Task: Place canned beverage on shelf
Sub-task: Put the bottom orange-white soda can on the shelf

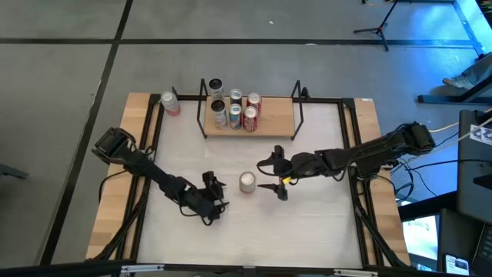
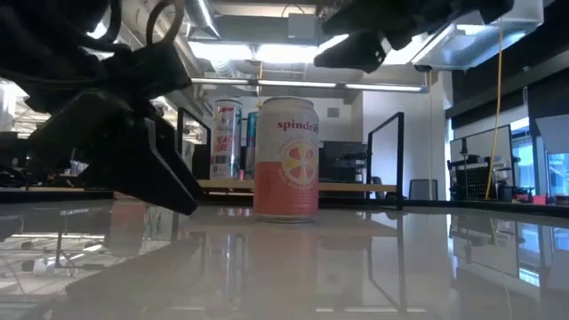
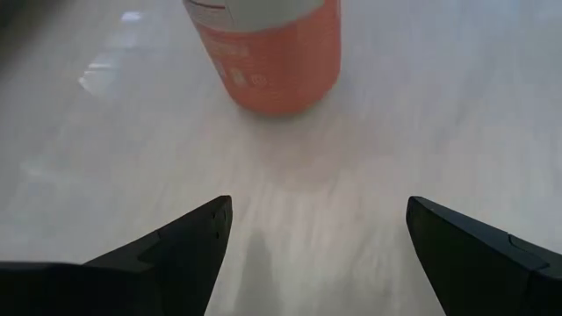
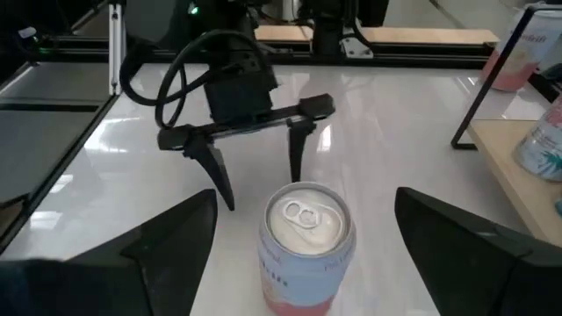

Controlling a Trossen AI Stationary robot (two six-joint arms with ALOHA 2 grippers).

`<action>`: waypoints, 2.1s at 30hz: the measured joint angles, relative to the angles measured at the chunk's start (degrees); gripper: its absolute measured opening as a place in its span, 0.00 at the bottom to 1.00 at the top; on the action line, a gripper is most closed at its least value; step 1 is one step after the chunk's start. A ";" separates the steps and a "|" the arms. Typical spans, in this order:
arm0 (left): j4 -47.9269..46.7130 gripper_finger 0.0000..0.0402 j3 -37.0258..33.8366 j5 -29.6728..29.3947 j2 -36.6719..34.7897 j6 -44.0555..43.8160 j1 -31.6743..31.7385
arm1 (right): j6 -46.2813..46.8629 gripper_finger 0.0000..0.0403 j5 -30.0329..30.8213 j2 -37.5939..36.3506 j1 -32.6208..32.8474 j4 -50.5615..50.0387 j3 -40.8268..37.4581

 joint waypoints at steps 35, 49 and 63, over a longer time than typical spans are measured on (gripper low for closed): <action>3.93 0.83 -1.57 2.73 0.00 0.04 0.93 | -4.17 0.69 3.69 21.19 -0.02 -11.16 15.43; 4.81 0.83 -1.57 2.49 0.02 -1.12 0.75 | -7.37 0.69 10.20 -3.04 -4.49 -28.50 15.45; 5.13 0.83 -1.57 1.16 0.02 -1.09 0.97 | -12.07 0.69 3.10 -10.05 -31.40 -31.20 15.50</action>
